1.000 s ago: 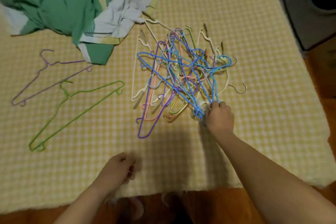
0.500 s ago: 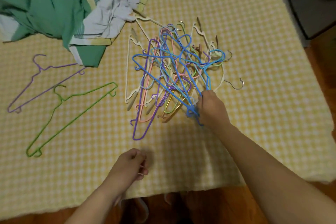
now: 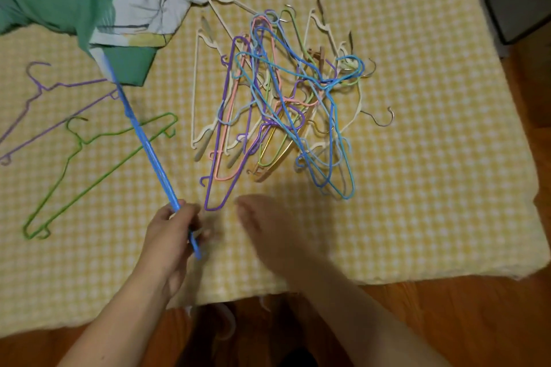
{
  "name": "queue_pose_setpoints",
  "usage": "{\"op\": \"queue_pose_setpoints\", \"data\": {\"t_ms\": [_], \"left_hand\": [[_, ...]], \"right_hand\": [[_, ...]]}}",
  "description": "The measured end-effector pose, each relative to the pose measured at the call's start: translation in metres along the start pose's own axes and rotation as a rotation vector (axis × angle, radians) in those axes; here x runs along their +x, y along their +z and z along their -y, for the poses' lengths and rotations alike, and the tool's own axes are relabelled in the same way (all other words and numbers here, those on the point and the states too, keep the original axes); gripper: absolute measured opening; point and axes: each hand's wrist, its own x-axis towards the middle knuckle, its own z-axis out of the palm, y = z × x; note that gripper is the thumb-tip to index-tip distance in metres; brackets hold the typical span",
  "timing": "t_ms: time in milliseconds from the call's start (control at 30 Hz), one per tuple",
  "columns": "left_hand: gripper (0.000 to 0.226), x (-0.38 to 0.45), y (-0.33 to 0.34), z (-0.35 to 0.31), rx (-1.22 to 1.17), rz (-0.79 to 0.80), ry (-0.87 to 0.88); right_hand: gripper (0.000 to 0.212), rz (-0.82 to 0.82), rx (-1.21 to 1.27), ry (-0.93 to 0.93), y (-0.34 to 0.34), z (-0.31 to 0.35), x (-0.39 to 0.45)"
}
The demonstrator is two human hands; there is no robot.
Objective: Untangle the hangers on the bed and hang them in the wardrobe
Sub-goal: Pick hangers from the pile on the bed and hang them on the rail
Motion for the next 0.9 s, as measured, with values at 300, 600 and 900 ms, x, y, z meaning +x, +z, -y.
{"op": "queue_pose_setpoints", "data": {"t_ms": [300, 600, 900], "left_hand": [[0.011, -0.013, -0.028, 0.017, 0.050, -0.084, 0.000], [0.015, -0.018, -0.026, 0.015, 0.050, -0.076, 0.035], [0.018, -0.022, -0.032, 0.009, 0.118, -0.058, 0.093]], "right_hand": [[0.017, -0.567, -0.436, 0.599, -0.097, -0.101, 0.024], [0.021, -0.317, -0.679, 0.719, -0.072, -0.089, 0.063], [0.037, -0.524, 0.452, 0.632, -0.087, -0.059, 0.064]]}}
